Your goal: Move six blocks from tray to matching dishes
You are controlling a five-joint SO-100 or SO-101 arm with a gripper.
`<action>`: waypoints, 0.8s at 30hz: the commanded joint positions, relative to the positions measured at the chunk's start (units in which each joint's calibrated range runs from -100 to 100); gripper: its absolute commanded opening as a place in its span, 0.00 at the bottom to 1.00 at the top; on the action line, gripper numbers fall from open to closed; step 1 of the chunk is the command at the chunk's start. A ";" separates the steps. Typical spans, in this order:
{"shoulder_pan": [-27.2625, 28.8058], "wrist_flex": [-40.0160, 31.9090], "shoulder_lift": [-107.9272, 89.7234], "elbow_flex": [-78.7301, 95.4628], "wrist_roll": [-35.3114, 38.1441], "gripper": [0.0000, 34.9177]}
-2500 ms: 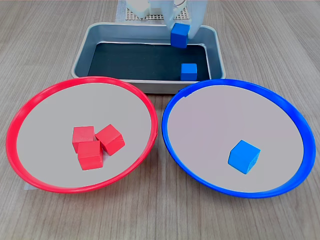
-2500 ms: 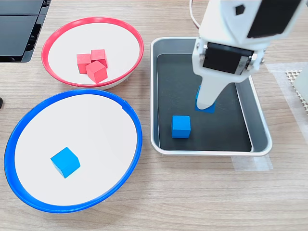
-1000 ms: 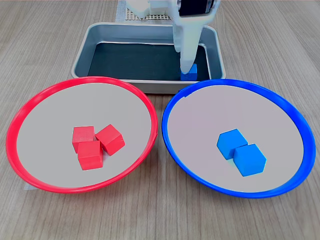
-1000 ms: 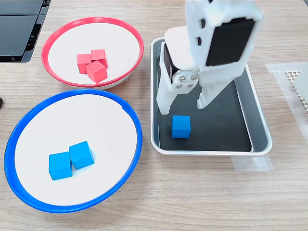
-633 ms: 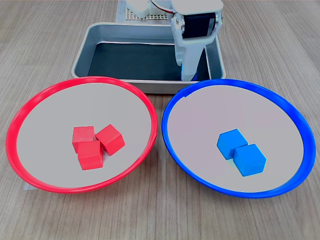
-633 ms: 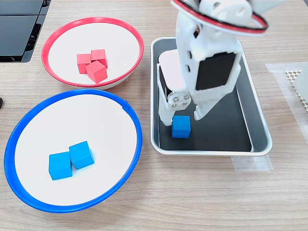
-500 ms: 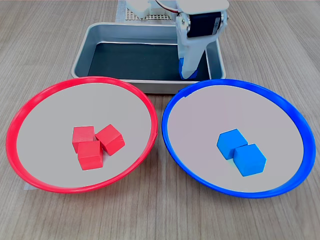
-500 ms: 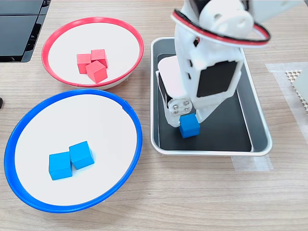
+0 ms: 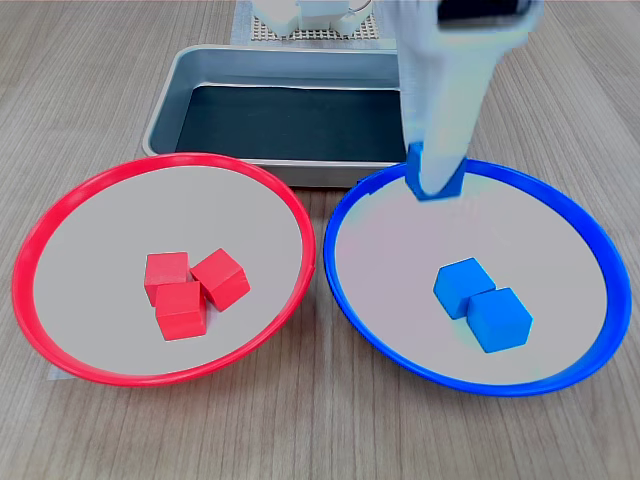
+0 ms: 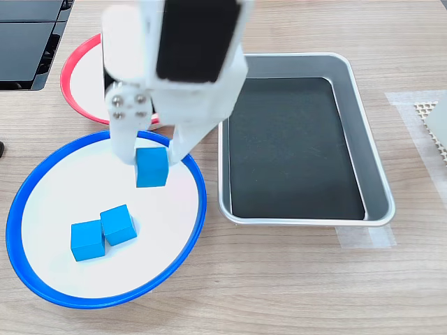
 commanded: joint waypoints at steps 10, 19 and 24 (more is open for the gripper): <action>3.52 -27.05 -32.19 38.85 4.64 0.01; 10.76 -50.82 -80.54 98.11 0.63 0.00; 12.74 -46.69 -103.74 117.23 0.73 0.00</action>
